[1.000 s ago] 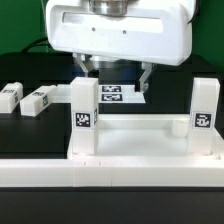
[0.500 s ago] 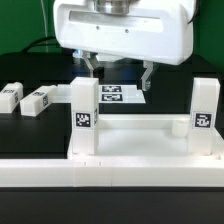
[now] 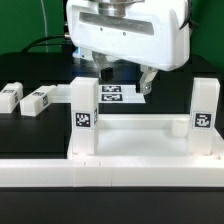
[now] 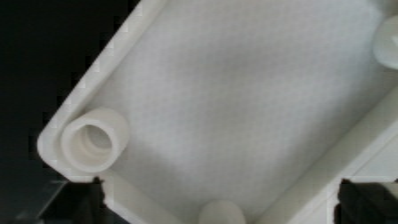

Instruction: Assemble desk

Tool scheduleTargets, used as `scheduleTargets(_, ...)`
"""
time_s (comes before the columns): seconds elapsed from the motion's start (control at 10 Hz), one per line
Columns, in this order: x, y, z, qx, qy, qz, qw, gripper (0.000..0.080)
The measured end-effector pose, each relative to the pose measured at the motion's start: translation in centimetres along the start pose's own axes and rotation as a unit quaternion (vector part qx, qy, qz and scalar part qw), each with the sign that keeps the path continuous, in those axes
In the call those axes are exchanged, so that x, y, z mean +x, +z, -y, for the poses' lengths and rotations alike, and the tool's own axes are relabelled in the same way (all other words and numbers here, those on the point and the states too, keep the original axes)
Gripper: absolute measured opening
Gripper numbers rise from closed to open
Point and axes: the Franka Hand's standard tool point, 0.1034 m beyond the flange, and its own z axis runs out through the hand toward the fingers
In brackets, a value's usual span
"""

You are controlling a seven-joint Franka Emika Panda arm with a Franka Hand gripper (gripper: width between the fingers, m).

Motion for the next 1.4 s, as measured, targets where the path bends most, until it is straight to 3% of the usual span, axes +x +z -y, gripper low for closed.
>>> scheduleTargets(0.8,-1.3,1.3,-0.6,0.007,0.229,0.013,0.973,0.0649)
scheduleTargets(1.1,-3.5,3.9,-2.4,-0.011,0.223,0.013,0.975,0.0649)
scheduleTargets(1.4,-3.8,5.6,-3.0,-0.024,0.219,0.013,0.975,0.0649)
